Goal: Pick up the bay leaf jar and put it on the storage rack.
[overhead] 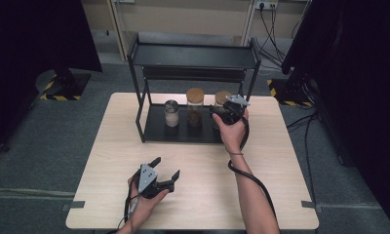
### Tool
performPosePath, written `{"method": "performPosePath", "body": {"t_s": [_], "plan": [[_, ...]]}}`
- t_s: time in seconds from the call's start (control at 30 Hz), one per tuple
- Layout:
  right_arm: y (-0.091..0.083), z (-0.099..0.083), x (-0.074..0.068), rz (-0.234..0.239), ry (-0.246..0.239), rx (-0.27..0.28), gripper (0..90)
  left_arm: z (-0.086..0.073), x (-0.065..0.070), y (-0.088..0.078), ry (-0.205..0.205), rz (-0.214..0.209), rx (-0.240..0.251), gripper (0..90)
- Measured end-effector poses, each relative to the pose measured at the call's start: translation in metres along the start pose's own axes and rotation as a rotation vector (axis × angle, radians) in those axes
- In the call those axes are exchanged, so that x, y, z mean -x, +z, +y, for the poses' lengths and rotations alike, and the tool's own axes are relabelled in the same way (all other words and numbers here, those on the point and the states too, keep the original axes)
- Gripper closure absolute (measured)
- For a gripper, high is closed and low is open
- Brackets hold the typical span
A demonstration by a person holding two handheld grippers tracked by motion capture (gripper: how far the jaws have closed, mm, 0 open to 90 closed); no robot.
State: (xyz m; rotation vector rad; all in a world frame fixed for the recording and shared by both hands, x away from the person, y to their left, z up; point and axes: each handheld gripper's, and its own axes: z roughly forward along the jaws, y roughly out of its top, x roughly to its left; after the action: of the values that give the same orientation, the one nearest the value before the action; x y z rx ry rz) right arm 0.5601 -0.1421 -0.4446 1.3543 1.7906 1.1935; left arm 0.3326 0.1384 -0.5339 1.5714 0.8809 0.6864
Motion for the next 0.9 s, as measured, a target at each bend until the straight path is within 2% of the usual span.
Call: {"method": "performPosePath", "body": {"t_s": [0.67, 0.9], "plan": [[-0.016, -0.006, -0.003, 0.034, 0.008, -0.006, 3.8, 0.0, 0.0, 0.0, 0.004, 0.0, -0.001, 13.3], [-0.021, -0.009, -0.005, 0.047, -0.005, -0.012, 3.2, 0.0, 0.0, 0.0, 0.006, 0.001, 0.0, 13.3]]}}
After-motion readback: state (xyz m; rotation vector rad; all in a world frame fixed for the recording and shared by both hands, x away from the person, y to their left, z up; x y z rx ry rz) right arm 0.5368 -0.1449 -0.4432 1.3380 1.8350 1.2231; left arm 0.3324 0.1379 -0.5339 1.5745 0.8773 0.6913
